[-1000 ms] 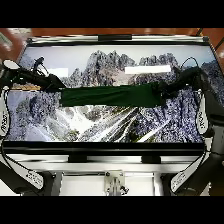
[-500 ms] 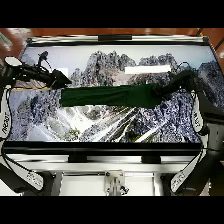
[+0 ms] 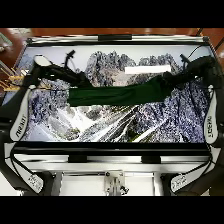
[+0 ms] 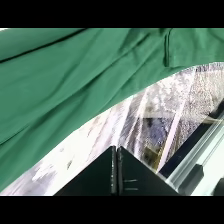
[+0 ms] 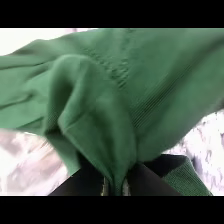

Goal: Fold the shirts.

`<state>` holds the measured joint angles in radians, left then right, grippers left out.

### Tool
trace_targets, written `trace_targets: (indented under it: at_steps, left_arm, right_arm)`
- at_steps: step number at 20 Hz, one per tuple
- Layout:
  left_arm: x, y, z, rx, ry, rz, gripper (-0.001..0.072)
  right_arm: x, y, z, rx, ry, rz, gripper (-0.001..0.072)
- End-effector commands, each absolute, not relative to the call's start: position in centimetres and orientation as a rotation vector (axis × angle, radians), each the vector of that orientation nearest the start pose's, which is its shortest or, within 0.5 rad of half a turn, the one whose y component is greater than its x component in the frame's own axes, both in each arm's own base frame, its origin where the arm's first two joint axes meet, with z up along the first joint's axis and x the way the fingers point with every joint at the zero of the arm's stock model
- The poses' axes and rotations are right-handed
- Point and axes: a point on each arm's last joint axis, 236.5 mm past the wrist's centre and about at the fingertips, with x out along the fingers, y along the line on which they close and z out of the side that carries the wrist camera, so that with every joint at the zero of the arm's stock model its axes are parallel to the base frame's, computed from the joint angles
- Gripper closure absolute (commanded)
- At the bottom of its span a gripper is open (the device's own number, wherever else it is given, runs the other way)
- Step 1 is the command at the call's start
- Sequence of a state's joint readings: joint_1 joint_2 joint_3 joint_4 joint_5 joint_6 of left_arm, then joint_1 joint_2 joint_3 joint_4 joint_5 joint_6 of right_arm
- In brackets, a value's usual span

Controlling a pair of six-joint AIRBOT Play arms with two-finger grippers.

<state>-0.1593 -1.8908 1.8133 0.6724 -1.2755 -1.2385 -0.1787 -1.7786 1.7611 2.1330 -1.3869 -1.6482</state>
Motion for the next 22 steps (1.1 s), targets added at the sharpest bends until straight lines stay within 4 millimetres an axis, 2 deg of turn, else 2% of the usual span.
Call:
trace_targets:
  at_steps: [1,4,8,10,13,15,19,21,22]
  left_arm:
    - [48.0,-33.5,2.6,-0.402,1.121,-0.909,0.0675]
    - [46.5,-39.9,2.6,-0.466,1.082,-0.964,0.0675]
    - [45.8,-44.4,2.4,-0.46,1.008,-0.959,0.0676]
    - [44.7,-46.1,1.4,-0.473,1.033,-0.956,0.0676]
    - [41.6,-48.2,-1.5,-0.489,1.152,-0.966,0.0677]
    - [39.5,-49.1,-2.6,-0.492,1.229,-0.98,0.0677]
    - [36.7,-51.8,-2.1,-0.533,1.26,-1.028,0.0677]
    - [36.1,-52.7,-2.2,-0.549,1.26,-1.036,0.0677]
    - [36.3,-52.6,-2.3,-0.549,1.258,-1.032,0.0677]
  right_arm:
    - [46.4,4.3,7.1,0.483,1.297,0.342,0.0637]
    - [43.5,4.8,10.2,0.45,1.317,0.373,0.0637]
    - [40.3,5.4,14.4,0.43,1.299,0.383,0.0637]
    - [38.8,5.6,15.9,0.408,1.292,0.393,0.0637]
    - [37.4,5.8,18.0,0.393,1.256,0.392,0.0637]
    - [36.6,5.9,19.0,0.38,1.238,0.395,0.0636]
    - [35.9,6.1,20.4,0.375,1.201,0.39,0.0636]
    - [36.2,6.0,20.5,0.376,1.19,0.385,0.0636]
    - [36.4,5.9,20.5,0.375,1.186,0.379,0.0636]
